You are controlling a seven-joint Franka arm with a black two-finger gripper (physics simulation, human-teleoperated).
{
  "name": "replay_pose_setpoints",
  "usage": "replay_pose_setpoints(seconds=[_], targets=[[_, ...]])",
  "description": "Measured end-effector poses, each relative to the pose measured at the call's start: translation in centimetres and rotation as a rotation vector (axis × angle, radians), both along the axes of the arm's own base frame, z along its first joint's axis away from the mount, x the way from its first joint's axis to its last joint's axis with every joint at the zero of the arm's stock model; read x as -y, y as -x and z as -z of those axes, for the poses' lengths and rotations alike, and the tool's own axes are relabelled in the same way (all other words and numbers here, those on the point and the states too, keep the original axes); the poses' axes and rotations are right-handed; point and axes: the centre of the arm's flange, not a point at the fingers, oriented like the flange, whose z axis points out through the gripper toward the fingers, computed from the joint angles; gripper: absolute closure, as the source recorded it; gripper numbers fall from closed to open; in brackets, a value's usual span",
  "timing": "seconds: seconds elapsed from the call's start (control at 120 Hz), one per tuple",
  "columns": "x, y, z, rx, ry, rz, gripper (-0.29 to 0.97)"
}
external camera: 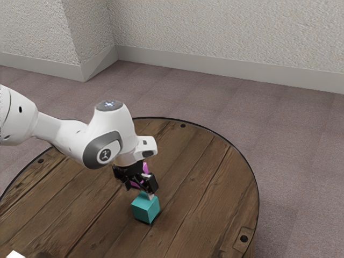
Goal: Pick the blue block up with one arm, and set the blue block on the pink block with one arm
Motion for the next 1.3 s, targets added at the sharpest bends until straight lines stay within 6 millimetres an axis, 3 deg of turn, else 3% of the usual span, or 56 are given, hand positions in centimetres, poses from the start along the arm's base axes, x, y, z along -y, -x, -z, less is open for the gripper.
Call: replay_pose_setpoints(seconds=[0.375, 0.783, 1.042, 1.3], targets=[[1.4, 0.3, 0.2, -0.014, 0.025, -0.042, 0.0], [1.3, 0.6, 1.6, -0.049, 0.054, -0.2, 0.0], [1.8, 0.6, 3.1, -0.044, 0.012, -0.165, 0.0], [2.3, 0.7, 3.5, -0.039, -0.005, -0.154, 0.11]])
